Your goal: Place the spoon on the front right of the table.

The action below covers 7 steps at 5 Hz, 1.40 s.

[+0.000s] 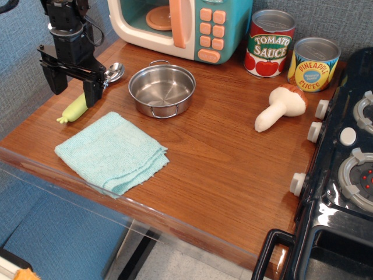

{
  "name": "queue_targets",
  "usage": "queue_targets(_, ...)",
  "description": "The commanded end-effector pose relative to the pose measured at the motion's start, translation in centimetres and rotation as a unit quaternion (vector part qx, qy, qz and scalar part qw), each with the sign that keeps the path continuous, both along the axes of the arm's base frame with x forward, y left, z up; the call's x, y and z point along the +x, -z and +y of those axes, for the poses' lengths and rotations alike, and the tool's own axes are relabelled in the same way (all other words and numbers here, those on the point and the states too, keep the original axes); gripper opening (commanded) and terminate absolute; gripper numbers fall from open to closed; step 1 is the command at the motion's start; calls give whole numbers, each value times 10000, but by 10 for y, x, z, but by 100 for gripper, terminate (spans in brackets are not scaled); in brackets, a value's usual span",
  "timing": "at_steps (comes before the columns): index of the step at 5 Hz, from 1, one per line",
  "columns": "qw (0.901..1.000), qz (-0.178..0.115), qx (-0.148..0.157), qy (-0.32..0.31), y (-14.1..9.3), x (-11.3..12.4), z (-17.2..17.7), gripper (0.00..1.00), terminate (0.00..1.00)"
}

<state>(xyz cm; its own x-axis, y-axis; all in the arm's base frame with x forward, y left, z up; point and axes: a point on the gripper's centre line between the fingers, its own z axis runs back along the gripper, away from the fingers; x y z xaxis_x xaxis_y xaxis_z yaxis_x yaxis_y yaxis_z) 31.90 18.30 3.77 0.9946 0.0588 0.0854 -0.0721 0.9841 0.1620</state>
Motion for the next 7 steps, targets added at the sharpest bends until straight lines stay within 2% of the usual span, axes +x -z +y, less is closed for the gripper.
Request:
queue_targets(1,9998,-90,-27,-198,0,0,12,100,0)
queue_targets(2,9988,229,-193,-388,14,-3,16,100,0)
queue_targets(3,9989,255,-209,-338,15,1,13,0,0)
queue_targets(5,9991,106,-283,-292,12,1,11,0,0)
queue_targets(6,9995,-170,-122,-226,-28,4,-1,0,0)
queue_targets(7,9982,-509,-265,-148,-63,6,-33,0,0)
